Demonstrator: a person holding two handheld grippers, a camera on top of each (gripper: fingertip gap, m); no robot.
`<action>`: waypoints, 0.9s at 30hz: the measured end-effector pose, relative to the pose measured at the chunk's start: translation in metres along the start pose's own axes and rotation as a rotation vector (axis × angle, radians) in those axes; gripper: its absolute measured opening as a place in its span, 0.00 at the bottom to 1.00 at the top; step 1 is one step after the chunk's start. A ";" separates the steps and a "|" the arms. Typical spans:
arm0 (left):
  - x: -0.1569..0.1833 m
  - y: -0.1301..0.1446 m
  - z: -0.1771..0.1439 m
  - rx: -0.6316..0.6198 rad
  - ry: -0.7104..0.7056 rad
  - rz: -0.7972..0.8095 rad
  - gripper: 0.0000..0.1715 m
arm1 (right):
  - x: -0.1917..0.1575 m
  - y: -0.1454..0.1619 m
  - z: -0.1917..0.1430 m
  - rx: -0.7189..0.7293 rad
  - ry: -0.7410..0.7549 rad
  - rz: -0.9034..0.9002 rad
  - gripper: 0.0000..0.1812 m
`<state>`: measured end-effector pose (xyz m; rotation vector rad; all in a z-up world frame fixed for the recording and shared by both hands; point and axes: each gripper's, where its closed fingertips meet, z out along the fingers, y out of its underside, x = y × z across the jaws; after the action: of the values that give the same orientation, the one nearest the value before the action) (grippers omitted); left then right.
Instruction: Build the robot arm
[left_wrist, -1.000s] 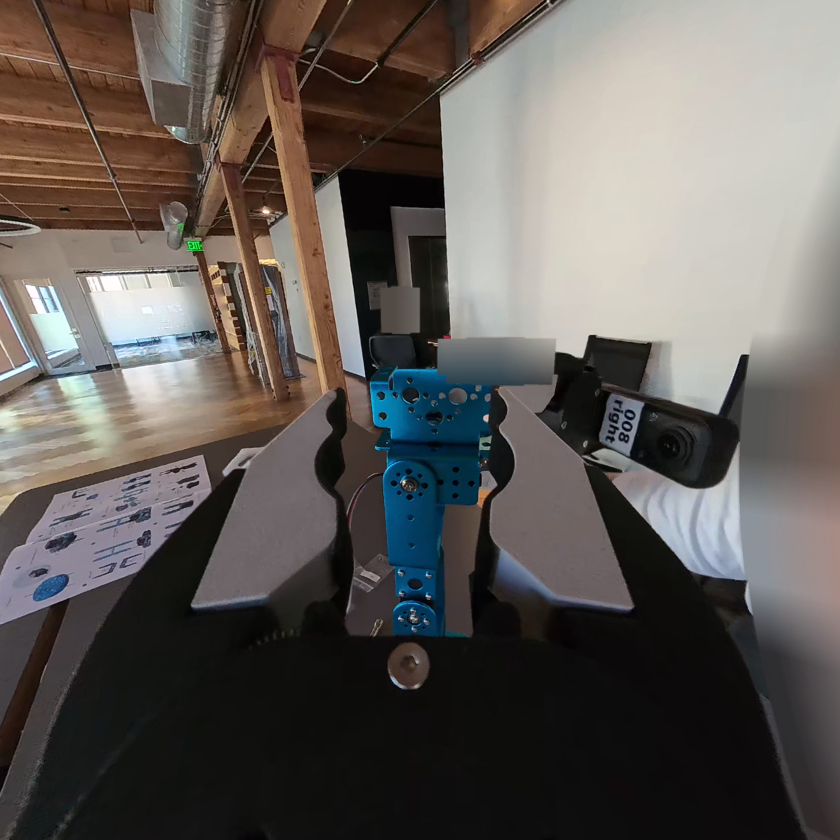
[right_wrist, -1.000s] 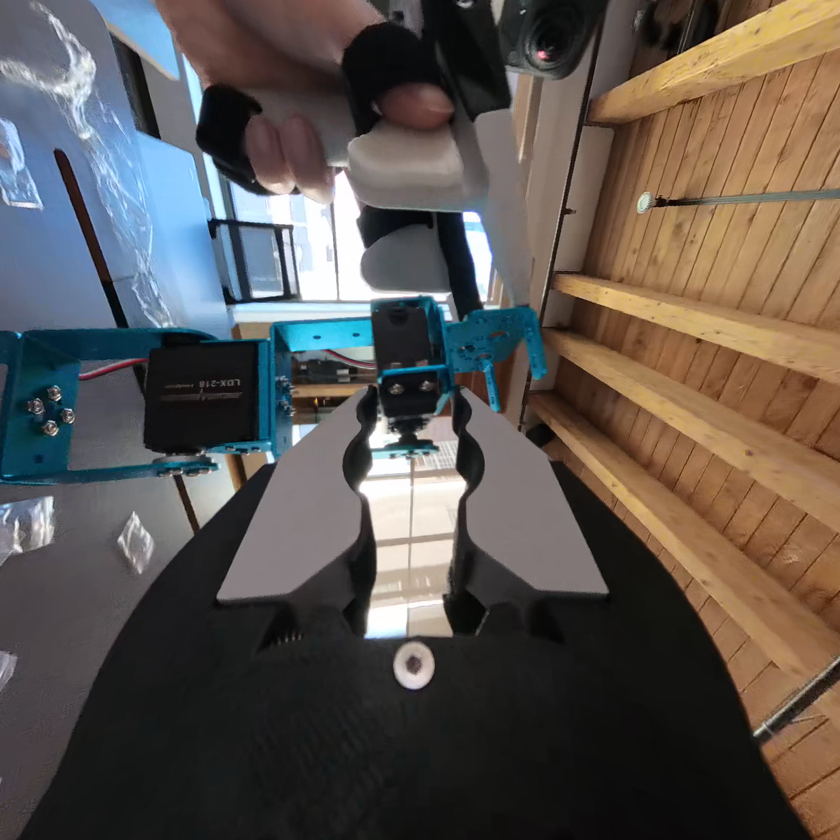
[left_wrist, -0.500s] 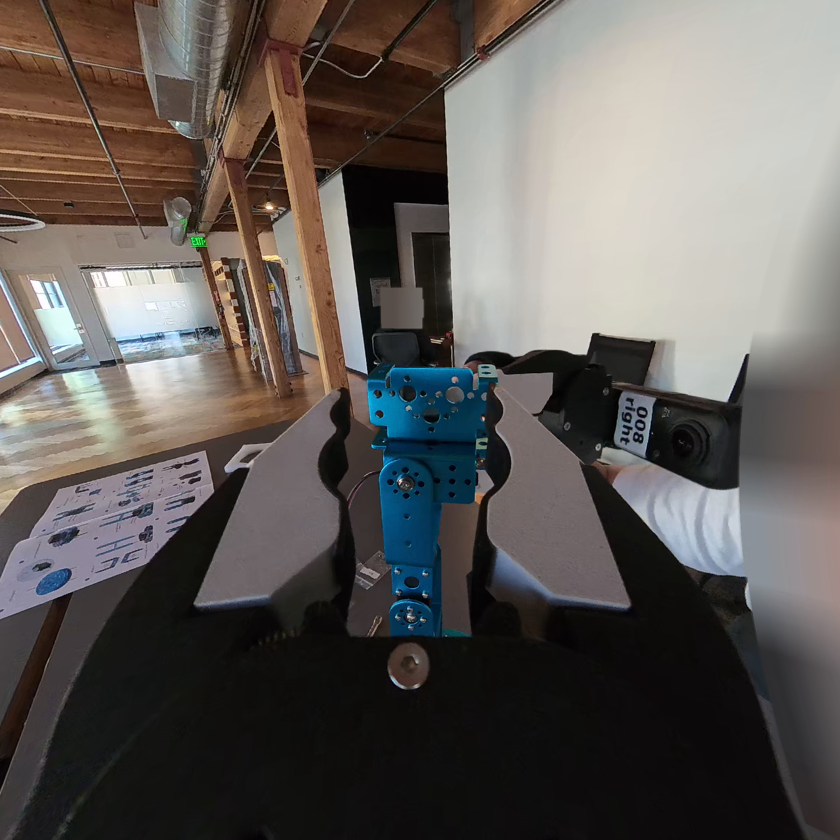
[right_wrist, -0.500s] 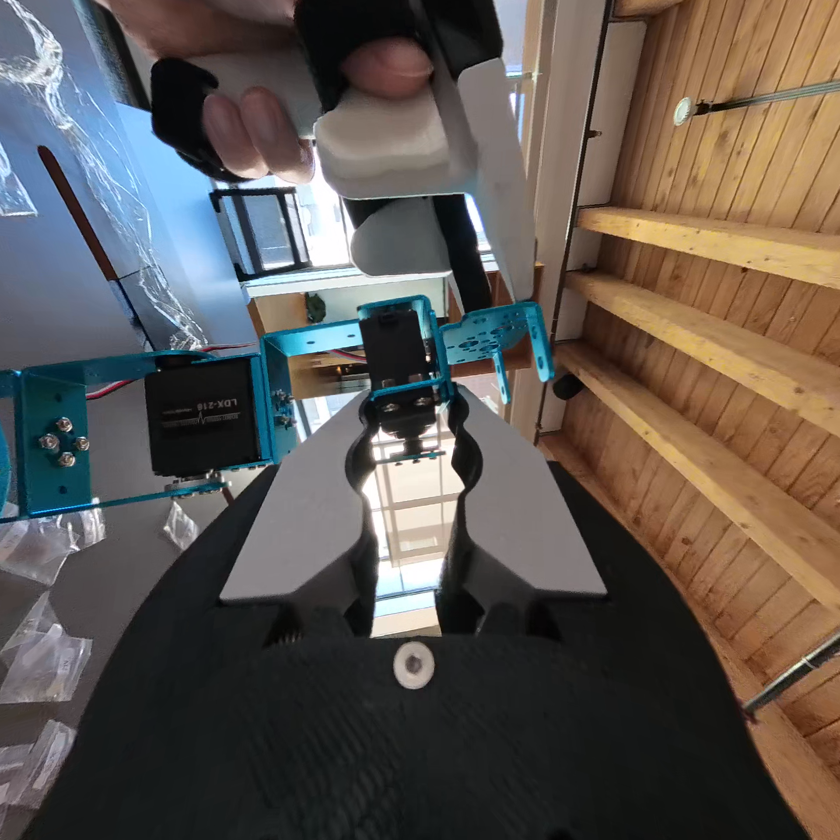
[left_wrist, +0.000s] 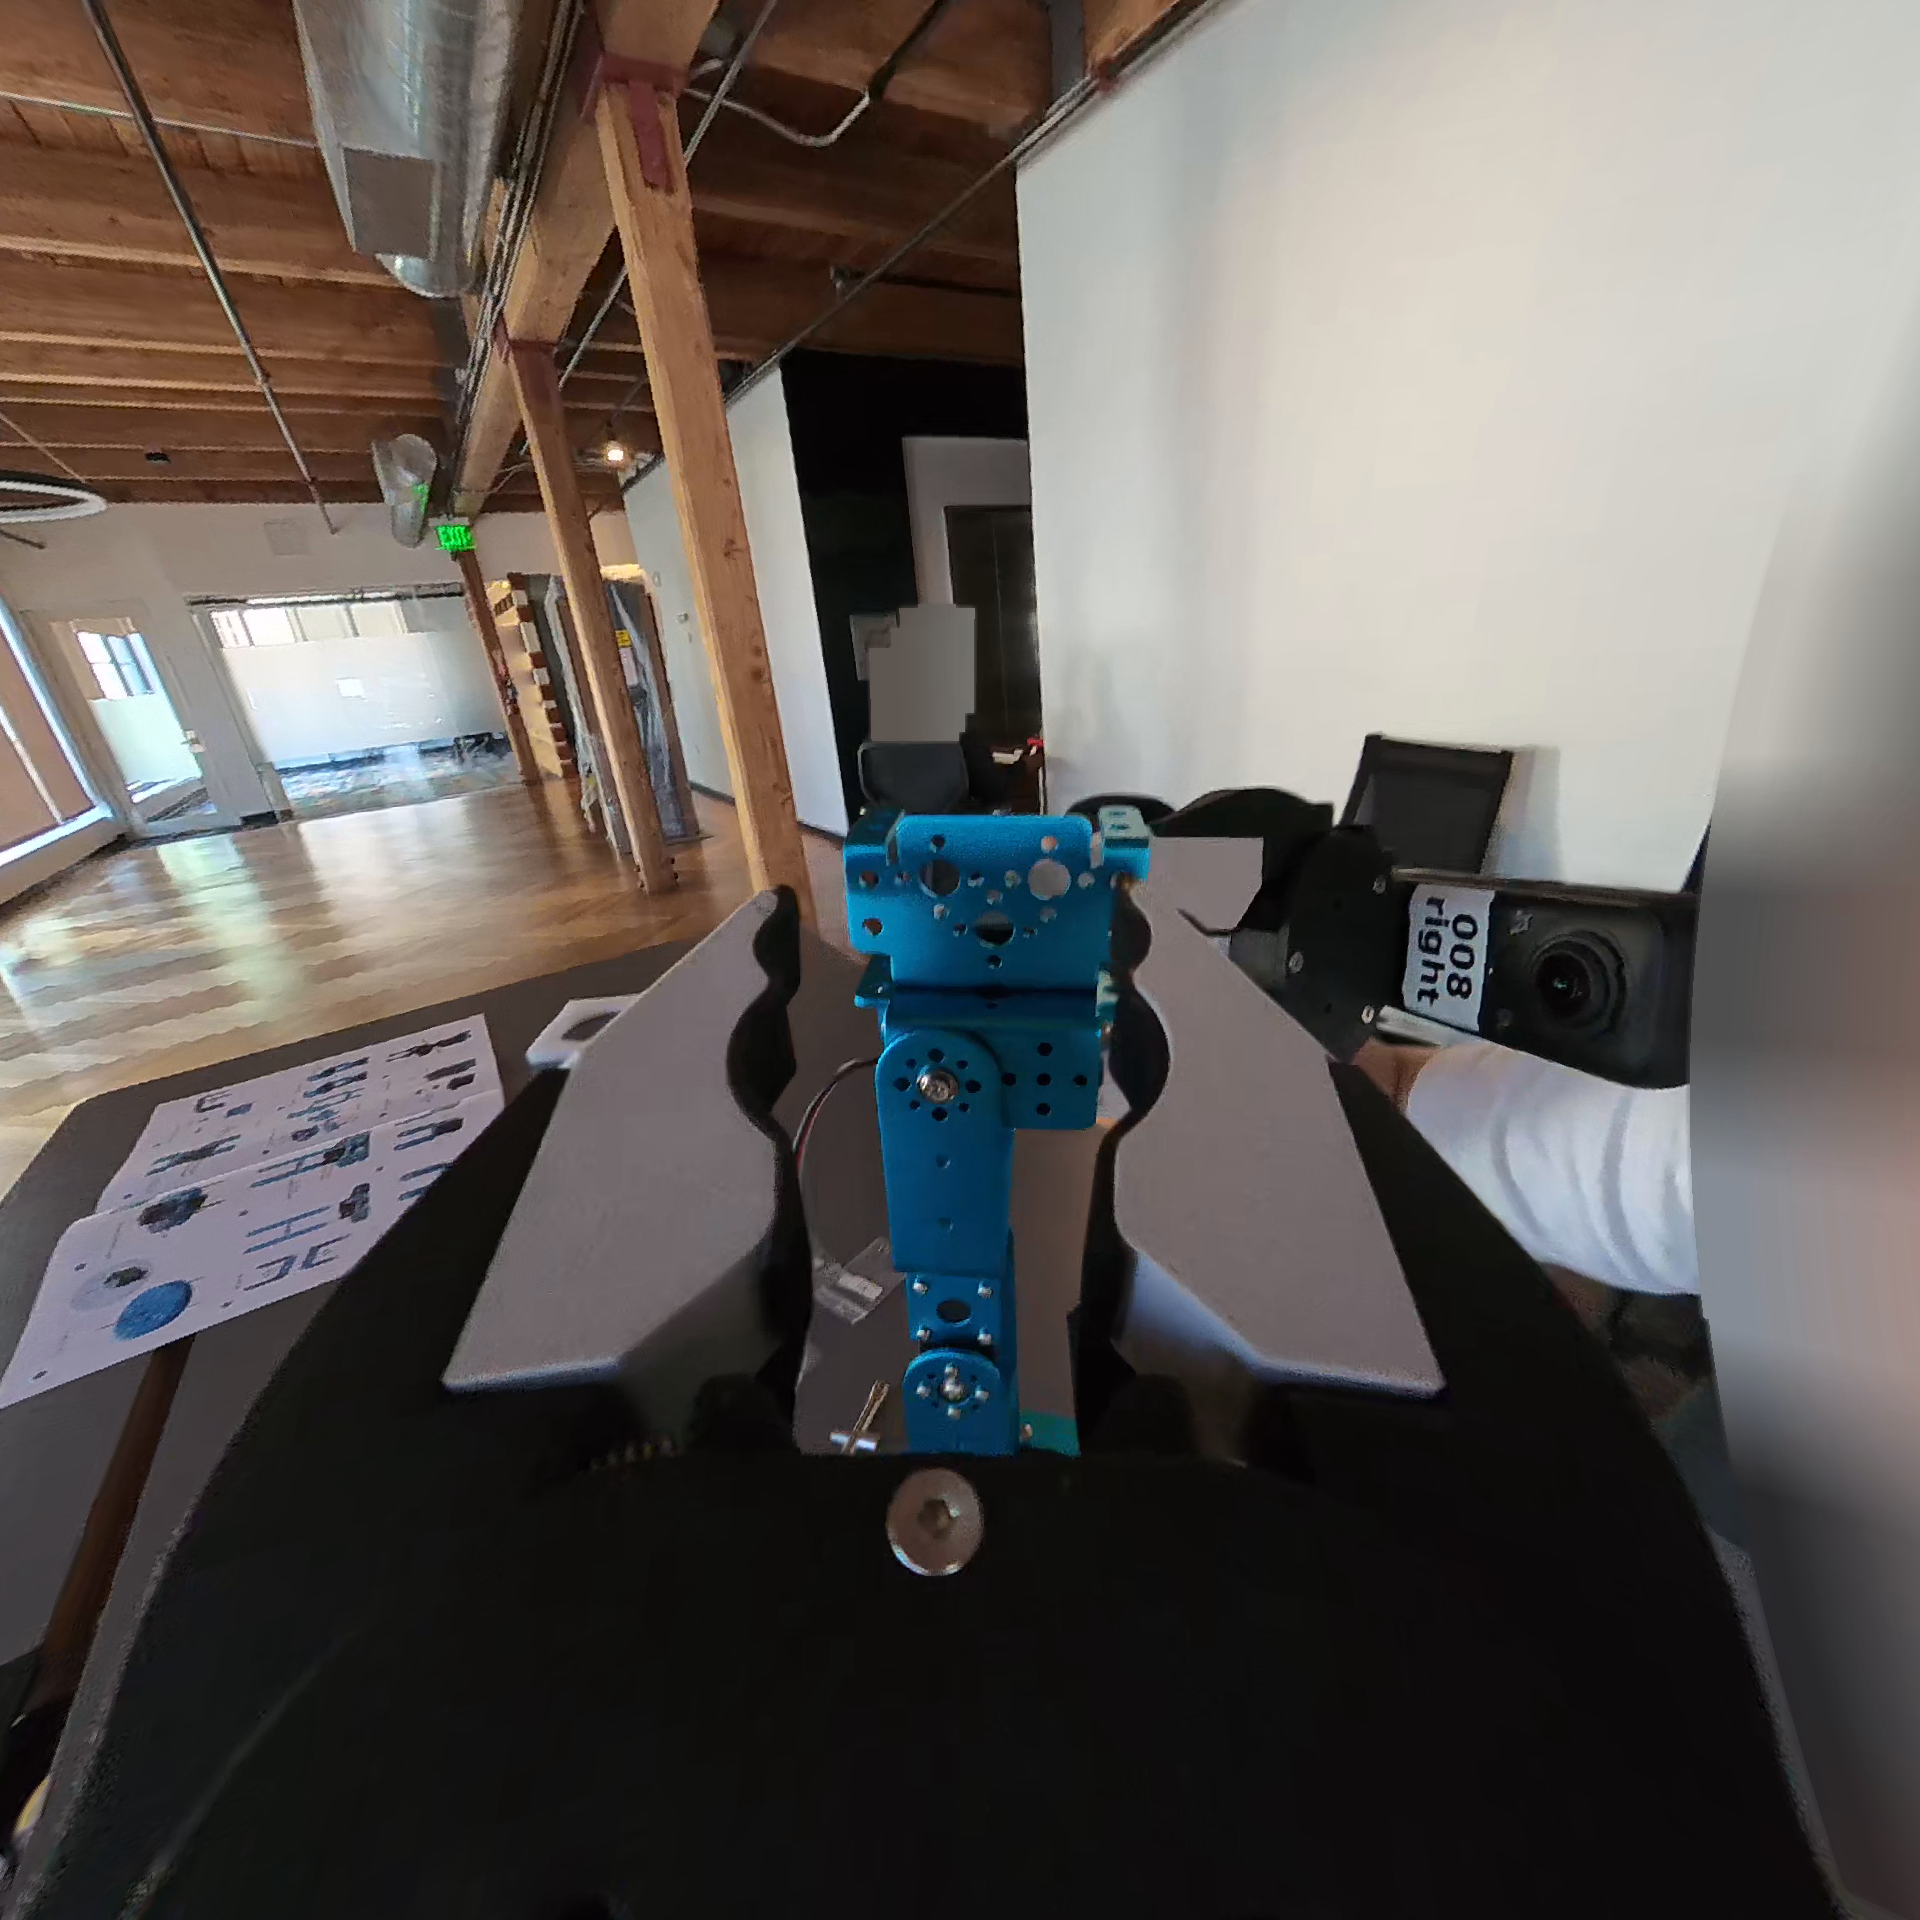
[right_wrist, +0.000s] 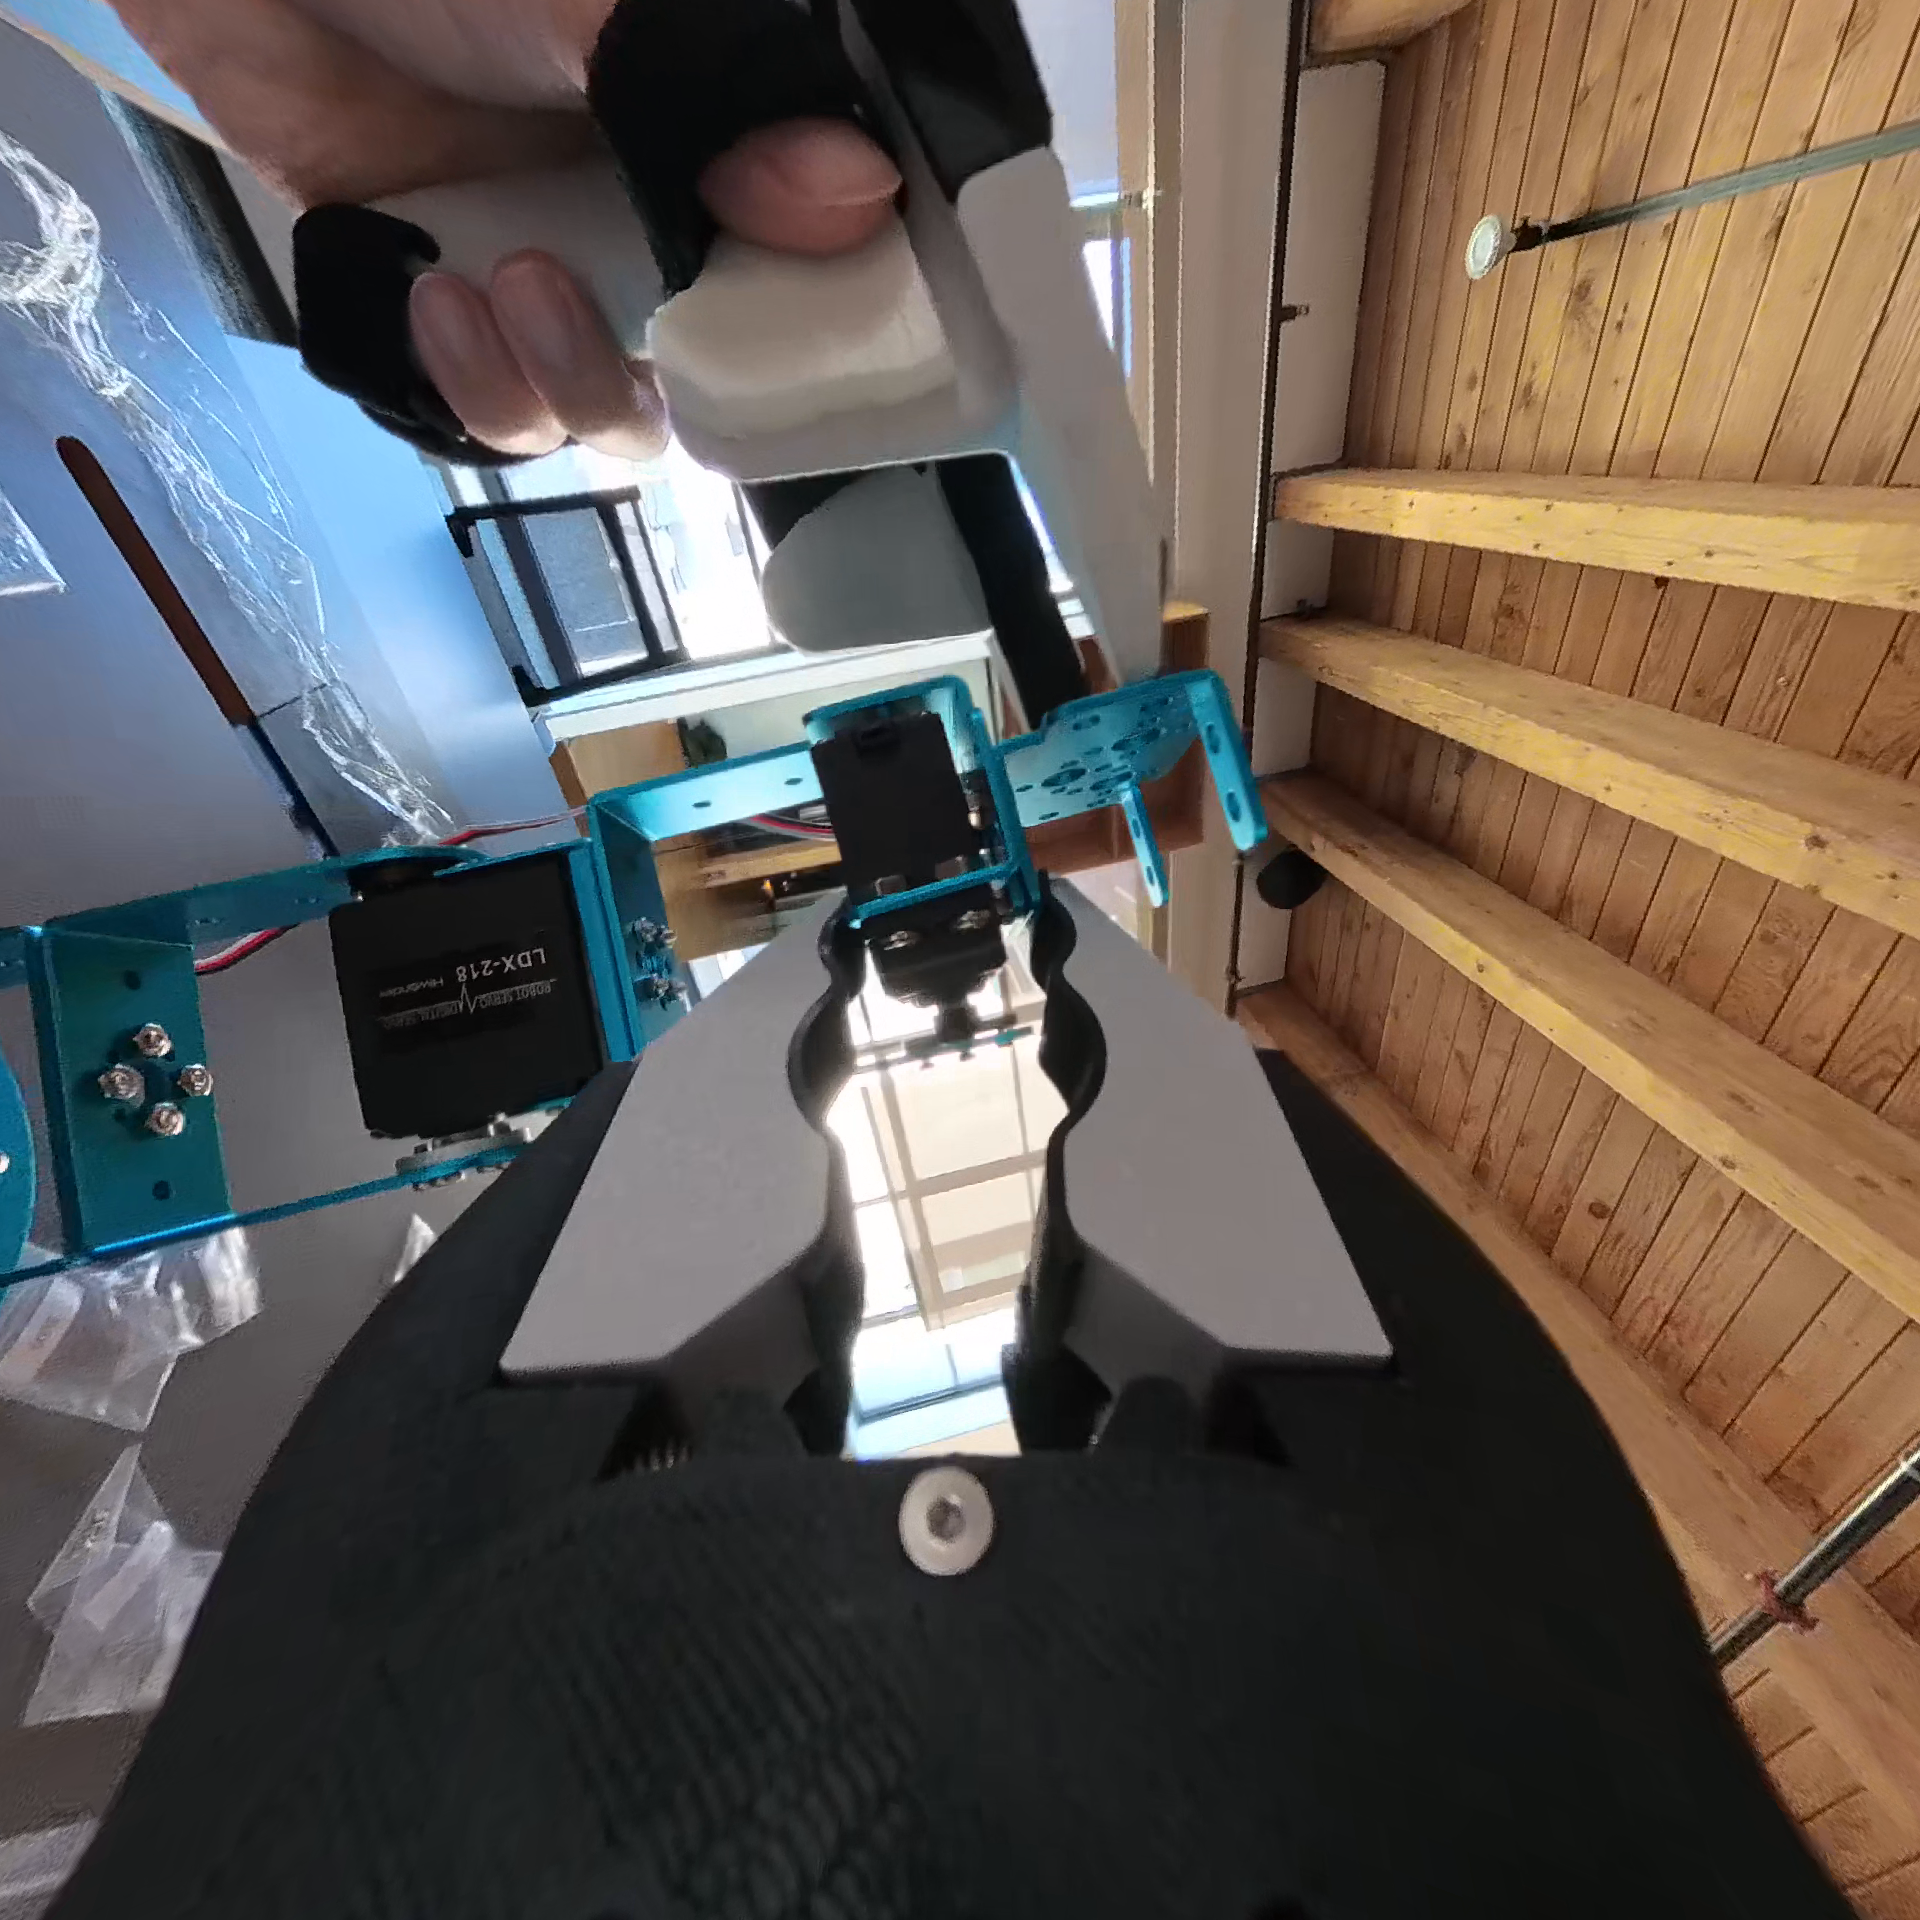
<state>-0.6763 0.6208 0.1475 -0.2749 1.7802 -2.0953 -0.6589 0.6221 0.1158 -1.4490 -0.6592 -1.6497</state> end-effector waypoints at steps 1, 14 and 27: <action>0.000 0.003 -0.001 -0.016 -0.001 0.006 0.36 | 0.000 0.000 0.000 0.012 0.008 -0.014 0.18; -0.006 0.021 -0.022 -0.097 -0.034 -0.039 0.36 | 0.003 0.004 -0.029 0.244 -0.136 0.256 0.27; -0.003 0.025 -0.016 -0.077 0.017 -0.040 0.42 | 0.007 0.011 -0.030 0.366 -0.364 0.410 0.21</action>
<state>-0.6761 0.6333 0.1200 -0.3171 1.8830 -2.0652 -0.6654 0.5903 0.1150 -1.4994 -0.7567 -0.9061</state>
